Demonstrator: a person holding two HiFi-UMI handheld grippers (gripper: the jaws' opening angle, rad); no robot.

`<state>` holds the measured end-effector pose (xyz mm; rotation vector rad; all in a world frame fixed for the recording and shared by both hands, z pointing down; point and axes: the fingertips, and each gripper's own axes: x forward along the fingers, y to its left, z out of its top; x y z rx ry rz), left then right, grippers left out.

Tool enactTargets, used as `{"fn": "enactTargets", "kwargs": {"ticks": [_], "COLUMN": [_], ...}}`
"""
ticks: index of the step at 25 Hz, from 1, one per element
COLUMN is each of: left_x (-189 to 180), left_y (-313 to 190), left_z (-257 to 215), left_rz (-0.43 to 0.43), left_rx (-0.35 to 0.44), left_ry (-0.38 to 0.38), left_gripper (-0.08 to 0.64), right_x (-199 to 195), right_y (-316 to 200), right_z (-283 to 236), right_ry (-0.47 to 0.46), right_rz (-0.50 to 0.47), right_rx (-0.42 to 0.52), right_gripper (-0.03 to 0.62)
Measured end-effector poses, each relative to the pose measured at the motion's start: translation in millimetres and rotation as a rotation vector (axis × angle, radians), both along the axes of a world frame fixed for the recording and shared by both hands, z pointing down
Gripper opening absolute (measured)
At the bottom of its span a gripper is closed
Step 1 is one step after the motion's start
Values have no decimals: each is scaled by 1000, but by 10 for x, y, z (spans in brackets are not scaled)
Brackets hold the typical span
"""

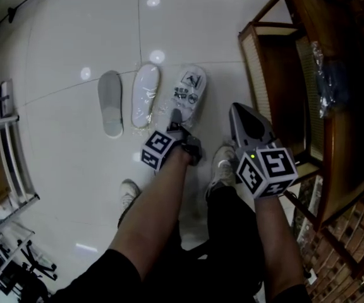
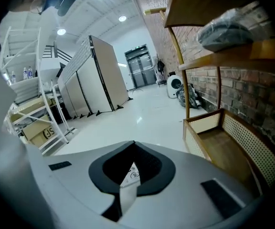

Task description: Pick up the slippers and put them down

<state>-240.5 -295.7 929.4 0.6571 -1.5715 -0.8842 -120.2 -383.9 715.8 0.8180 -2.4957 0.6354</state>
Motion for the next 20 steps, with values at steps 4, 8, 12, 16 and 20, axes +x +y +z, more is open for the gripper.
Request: {"fn": "enactTargets", "kwargs": {"ticks": [4,8,12,16,20], "left_x": [150,231,314,249,244], "left_y": [172,507,543,190,-176], "left_z": [244,442,432,188,-320], "left_rz": [120,298,488,668,797], "left_rx": [-197,-479,-557,-485,-360], "left_ry": [2,-56,-134,-357,-556], "left_gripper": [208,356,356,356,356], "right_x": [16,13,15,-5,-23], "right_y": [5,24,7,-33,-127], "right_z": [-16,-26,-45,-62,-170], "right_ry": [-16,-28,-32,10,60], "right_rz": [-3,-21,-17,2,32], "right_rx": [-1,-5,-5,18,80], "right_gripper": [9,9,9,9,9]}}
